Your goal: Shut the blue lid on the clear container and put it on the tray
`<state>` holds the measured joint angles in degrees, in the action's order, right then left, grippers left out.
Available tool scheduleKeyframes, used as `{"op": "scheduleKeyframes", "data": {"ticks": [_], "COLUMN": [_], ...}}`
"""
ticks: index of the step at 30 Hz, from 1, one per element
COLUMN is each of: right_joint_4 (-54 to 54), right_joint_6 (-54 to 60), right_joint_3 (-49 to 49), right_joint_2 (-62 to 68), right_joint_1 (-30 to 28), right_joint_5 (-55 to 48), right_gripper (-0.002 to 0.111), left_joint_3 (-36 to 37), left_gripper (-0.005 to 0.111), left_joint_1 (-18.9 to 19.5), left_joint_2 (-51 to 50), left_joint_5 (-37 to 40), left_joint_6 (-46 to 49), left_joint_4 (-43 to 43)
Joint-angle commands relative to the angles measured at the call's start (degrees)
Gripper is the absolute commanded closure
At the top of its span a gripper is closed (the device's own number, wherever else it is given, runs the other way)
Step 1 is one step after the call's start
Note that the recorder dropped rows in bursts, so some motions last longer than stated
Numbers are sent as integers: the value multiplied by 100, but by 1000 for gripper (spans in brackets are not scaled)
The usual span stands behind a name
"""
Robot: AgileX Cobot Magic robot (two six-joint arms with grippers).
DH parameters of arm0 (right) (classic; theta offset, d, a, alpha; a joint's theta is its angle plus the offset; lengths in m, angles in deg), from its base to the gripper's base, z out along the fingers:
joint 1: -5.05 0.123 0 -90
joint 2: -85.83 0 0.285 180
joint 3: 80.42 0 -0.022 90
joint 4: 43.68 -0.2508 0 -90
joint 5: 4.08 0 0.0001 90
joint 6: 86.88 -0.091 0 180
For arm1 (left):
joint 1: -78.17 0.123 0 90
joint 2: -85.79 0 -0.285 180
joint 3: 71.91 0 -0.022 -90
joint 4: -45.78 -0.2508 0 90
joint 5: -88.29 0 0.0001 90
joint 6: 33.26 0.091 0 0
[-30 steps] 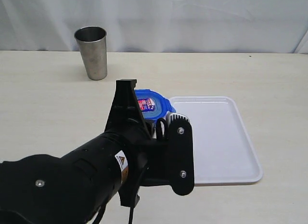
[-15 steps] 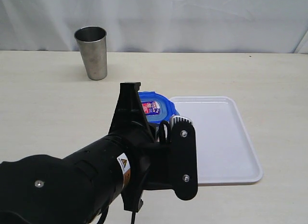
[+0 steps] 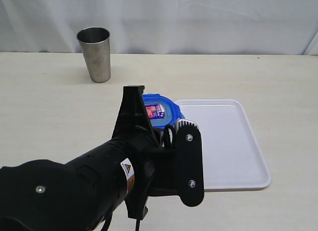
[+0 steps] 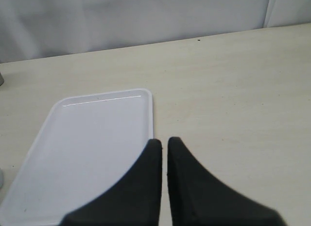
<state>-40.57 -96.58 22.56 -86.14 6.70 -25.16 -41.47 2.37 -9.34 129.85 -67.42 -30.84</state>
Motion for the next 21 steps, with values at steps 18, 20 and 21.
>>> {"op": "scheduleKeyframes", "data": {"ticks": [18,20,21], "right_joint_4": [8,8,8], "right_joint_6": [-20,-20,-20], "right_joint_3": [-20,-20,-20], "right_joint_2": [-24,-24,-24], "right_joint_1": [-25,-25,-25], "right_joint_5": [22,22,22], "right_gripper": [104,104,104], "left_joint_3": [33,33,33], "left_gripper": [106,106,106], "left_joint_1": [16,16,16], "left_joint_2": [37,37,37], "left_joint_5": [24,99,141], "left_joint_6": [-78,-78,-78], "left_joint_4": [-78,-91,-135]}}
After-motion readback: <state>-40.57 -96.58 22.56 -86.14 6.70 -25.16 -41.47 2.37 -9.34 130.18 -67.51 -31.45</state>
